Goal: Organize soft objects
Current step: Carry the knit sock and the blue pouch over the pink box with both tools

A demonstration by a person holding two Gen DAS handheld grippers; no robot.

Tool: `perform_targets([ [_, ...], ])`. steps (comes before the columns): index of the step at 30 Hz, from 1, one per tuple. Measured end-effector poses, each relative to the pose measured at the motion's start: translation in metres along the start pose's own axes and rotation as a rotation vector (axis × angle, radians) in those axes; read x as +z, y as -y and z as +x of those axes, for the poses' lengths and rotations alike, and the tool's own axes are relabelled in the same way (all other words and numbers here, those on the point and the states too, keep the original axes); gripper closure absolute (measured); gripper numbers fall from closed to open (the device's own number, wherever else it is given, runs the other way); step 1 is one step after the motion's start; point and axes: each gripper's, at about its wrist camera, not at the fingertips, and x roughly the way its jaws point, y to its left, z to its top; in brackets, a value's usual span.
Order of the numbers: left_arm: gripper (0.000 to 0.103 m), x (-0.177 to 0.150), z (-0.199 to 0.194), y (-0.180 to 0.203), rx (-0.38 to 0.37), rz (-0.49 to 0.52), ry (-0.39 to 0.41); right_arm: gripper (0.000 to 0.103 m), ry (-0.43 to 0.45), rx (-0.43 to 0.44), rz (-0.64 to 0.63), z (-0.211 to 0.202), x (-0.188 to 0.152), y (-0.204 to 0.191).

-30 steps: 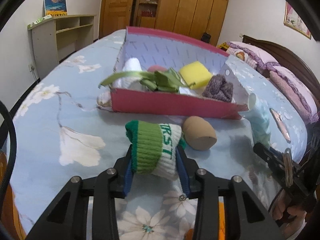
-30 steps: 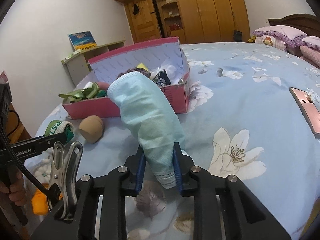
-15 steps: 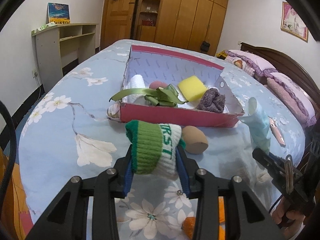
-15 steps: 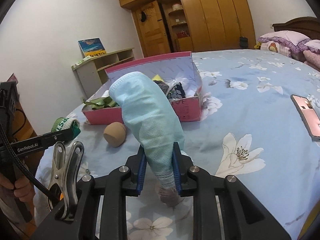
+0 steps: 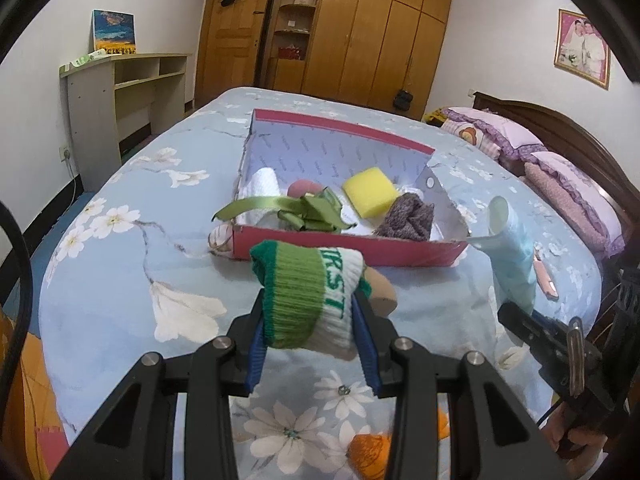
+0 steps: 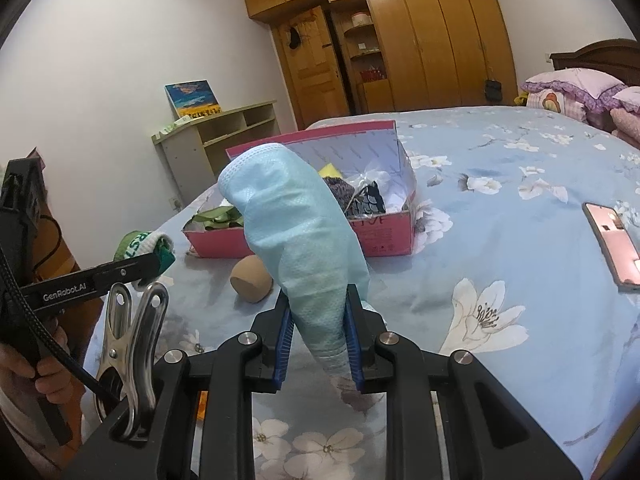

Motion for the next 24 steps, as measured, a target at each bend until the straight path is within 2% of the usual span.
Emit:
perform_targets([
  [13, 0.062, 0.048, 0.019, 0.009, 0.002, 0.054, 0.029, 0.079, 0.004, 0.000, -0.034, 0.009, 0.040, 0.000],
  [24, 0.062, 0.091, 0.066, 0.011, 0.011, 0.091, 0.034, 0.079, -0.028, -0.012, -0.068, 0.036, 0.066, 0.006],
])
